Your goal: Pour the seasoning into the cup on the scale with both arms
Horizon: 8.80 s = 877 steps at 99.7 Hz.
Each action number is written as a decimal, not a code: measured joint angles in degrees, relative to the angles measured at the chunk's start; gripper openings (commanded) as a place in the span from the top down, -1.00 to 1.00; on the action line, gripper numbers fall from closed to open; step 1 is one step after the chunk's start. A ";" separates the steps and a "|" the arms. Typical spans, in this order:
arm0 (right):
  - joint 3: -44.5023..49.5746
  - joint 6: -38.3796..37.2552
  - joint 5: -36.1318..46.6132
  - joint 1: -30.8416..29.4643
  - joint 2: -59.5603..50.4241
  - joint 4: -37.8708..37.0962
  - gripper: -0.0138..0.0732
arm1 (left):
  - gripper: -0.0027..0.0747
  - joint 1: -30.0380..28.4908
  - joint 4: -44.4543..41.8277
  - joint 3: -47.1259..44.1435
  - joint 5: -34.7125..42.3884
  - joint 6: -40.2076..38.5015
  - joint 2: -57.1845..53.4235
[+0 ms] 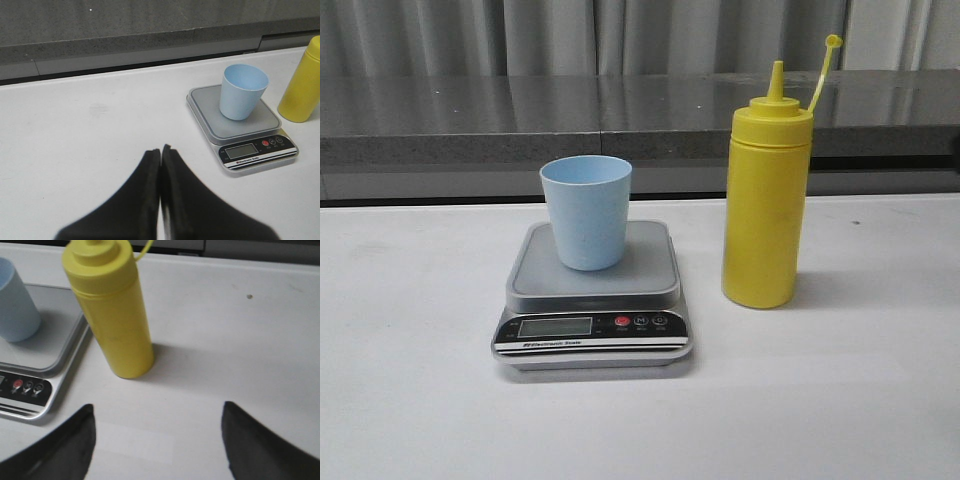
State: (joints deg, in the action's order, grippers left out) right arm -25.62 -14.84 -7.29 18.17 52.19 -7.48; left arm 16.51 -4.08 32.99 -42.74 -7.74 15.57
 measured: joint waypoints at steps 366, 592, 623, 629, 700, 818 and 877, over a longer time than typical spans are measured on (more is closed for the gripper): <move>-11.44 -0.58 56.97 1.53 50.84 1.01 -0.05 | 0.97 0.00 0.00 0.00 0.00 0.00 0.00; -41.20 1.45 -15.02 13.55 48.61 -87.36 -0.27 | 0.97 0.00 0.00 0.00 0.00 0.00 0.00; -41.48 1.45 -16.62 16.26 49.88 -93.36 -0.27 | 0.97 0.00 0.00 -0.06 0.00 0.00 0.00; -41.48 1.72 -16.62 16.26 49.88 -93.39 -0.27 | 0.97 0.00 0.00 -0.06 0.00 0.00 0.00; -41.48 -11.45 -16.72 16.26 49.63 -93.61 -0.27 | 0.97 0.00 0.00 -0.06 0.00 0.00 0.00; -33.69 -45.32 -0.05 6.03 36.40 -67.50 -0.27 | 0.97 0.00 0.00 -0.06 0.00 0.00 0.00; -19.57 -22.40 27.09 -3.71 36.40 -40.04 -0.27 | 0.97 0.00 0.00 -0.06 0.00 0.00 0.00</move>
State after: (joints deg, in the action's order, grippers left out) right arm -45.19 -37.24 19.80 14.46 88.60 -47.52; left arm 16.51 -4.08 32.92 -42.74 -7.74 15.57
